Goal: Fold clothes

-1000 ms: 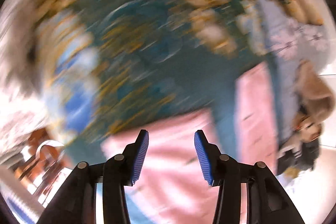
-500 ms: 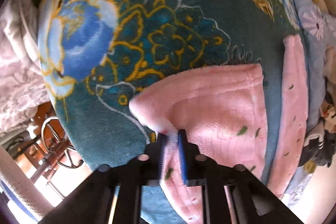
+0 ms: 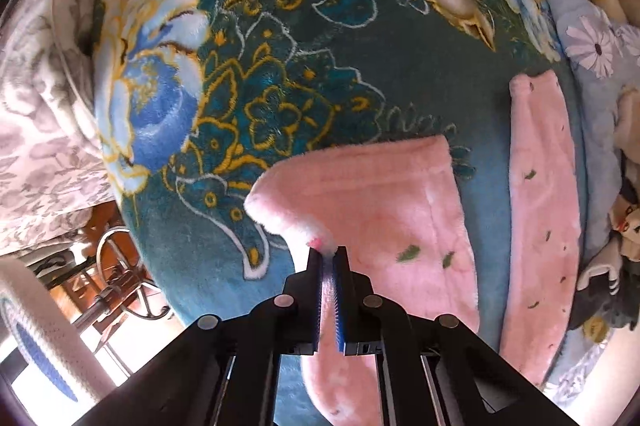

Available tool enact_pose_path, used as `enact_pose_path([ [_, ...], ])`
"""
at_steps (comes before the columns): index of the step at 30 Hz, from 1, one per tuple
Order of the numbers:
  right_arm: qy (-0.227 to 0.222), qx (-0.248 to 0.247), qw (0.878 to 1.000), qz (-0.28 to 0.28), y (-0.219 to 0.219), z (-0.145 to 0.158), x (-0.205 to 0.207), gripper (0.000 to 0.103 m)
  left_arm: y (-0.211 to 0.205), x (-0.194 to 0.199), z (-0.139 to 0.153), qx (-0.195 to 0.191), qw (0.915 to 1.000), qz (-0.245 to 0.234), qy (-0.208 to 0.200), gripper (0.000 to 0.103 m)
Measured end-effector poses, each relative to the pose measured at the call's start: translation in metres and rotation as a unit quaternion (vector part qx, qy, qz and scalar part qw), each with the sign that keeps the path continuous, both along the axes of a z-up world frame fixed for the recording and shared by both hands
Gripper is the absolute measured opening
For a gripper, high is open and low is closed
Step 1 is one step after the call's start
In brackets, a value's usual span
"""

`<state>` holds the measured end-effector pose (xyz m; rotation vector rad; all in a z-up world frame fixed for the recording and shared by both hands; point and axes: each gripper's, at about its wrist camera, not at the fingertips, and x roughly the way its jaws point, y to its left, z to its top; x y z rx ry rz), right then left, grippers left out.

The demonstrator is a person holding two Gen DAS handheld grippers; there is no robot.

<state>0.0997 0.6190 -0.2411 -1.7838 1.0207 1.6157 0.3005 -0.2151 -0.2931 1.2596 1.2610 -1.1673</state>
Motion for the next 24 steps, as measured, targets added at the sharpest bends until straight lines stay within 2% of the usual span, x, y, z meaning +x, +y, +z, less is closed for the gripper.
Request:
enact_pose_path([
  [5, 0.011, -0.013, 0.998, -0.059, 0.043, -0.052, 0.001, 0.046, 0.015, -0.033, 0.008, -0.021, 0.9981, -0.049, -0.032, 0.006],
  [8, 0.018, -0.026, 0.998, -0.054, 0.059, -0.079, -0.009, 0.046, 0.023, -0.05, 0.011, -0.033, 0.9956, -0.075, -0.046, 0.006],
  [12, 0.034, -0.043, 0.997, -0.052, 0.07, -0.1, -0.015, 0.046, 0.034, -0.062, 0.015, -0.044, 0.9941, -0.084, -0.052, 0.006],
  [13, 0.033, -0.049, 0.997, -0.053, 0.071, -0.103, -0.014, 0.044, 0.037, -0.065, 0.016, -0.045, 0.994, -0.085, -0.053, 0.006],
  [15, 0.029, -0.07, 0.996, -0.054, 0.069, -0.111, -0.011, 0.032, 0.044, -0.066, 0.021, -0.047, 0.994, -0.084, -0.052, 0.006],
  [16, 0.029, -0.083, 0.995, -0.055, 0.068, -0.113, -0.01, 0.02, 0.044, -0.065, 0.026, -0.05, 0.9941, -0.083, -0.05, 0.006],
  [17, 0.032, -0.096, 0.993, -0.054, 0.065, -0.114, -0.009, 0.012, 0.043, -0.063, 0.032, -0.052, 0.9941, -0.082, -0.048, 0.006],
  [18, 0.034, -0.098, 0.993, -0.048, 0.062, -0.112, -0.01, 0.008, 0.039, -0.061, 0.04, -0.055, 0.9942, -0.08, -0.046, 0.006],
  [21, 0.051, -0.099, 0.993, -0.04, 0.06, -0.1, -0.014, 0.004, 0.027, -0.06, 0.064, -0.069, 0.9952, -0.063, -0.029, 0.006],
  [24, 0.099, -0.106, 0.989, -0.032, 0.065, -0.072, -0.024, 0.003, 0.028, -0.065, 0.086, -0.083, 0.9952, -0.051, -0.007, 0.006],
])
